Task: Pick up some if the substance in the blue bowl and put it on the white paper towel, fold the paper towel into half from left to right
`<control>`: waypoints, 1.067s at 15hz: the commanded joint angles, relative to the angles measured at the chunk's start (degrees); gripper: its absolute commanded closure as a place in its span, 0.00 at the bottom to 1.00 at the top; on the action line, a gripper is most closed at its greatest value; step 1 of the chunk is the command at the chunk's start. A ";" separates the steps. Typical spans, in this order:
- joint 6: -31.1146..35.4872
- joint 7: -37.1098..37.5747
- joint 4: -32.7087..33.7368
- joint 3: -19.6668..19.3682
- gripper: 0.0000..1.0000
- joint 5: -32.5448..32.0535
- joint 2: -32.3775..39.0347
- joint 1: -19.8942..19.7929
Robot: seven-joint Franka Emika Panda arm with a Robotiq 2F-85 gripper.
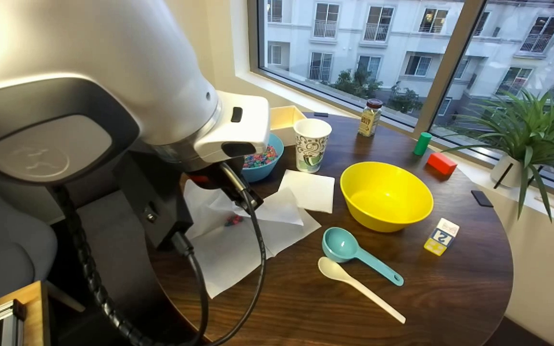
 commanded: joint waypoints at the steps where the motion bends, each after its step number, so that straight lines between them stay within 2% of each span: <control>1: -4.28 -1.52 1.34 0.78 1.00 -2.79 0.91 -0.94; 6: -8.33 -1.44 2.53 1.40 1.00 -7.81 0.80 -2.57; 10: -7.89 -2.45 3.26 1.30 1.00 -10.10 1.01 -3.13; 11: -7.96 -2.81 3.41 1.31 0.95 -10.33 1.22 -3.13; 12: -8.02 -3.20 3.54 1.30 0.72 -10.23 1.57 -3.01; 14: -7.95 -3.74 3.68 1.38 0.70 -10.39 1.96 -3.03; 16: -8.20 -3.69 3.93 1.59 0.56 -11.05 2.03 -3.35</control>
